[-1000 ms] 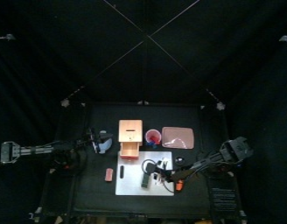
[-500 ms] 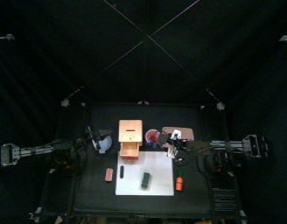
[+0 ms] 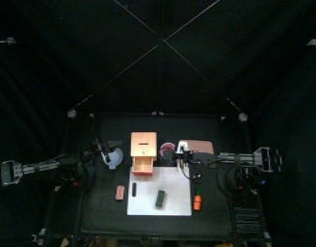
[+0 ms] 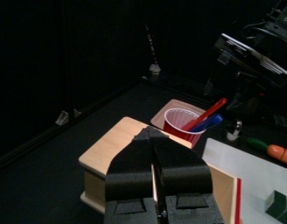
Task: Place sushi on board then cut the sushi with the knife then place the pieces on the plate
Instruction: Pick knife at handle with right hand
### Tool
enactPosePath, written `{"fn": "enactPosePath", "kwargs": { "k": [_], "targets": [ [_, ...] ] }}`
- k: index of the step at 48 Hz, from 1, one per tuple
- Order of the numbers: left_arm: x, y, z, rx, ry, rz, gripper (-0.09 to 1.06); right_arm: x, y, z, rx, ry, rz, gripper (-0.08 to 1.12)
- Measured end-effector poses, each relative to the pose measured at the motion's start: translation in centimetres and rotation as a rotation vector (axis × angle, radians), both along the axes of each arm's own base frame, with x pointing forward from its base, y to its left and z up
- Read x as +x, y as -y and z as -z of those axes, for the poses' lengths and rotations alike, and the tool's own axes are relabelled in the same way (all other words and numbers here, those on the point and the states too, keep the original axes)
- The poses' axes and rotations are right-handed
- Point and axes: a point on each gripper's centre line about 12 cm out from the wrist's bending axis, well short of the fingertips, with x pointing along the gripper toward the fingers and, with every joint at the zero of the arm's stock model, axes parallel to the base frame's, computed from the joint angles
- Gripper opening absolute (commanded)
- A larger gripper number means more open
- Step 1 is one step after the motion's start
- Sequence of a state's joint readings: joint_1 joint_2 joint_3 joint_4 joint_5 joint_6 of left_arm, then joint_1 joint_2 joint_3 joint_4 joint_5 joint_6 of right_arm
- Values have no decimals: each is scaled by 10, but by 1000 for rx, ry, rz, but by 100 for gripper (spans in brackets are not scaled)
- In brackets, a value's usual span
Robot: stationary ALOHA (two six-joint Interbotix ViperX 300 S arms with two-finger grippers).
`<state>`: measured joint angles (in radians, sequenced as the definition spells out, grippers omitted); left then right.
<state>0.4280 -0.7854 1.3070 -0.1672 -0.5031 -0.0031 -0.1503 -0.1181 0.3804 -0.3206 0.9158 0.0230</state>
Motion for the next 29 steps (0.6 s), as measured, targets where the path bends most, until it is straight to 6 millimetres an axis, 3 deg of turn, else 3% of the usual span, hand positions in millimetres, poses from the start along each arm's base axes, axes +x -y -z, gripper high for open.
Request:
{"fn": "enactPosePath", "kwargs": {
  "k": [6,18,29],
  "targets": [
    [0,0,1,-1,-3,0,10,4,2,8,-4,-31,1,85],
    [-1,0,1,-1,9,-3,10,11,7,10,-10,-93,22,57],
    [-3,0,4,-5,12,-10,10,14,7,3,-16,-88,25,51]
  ]
}}
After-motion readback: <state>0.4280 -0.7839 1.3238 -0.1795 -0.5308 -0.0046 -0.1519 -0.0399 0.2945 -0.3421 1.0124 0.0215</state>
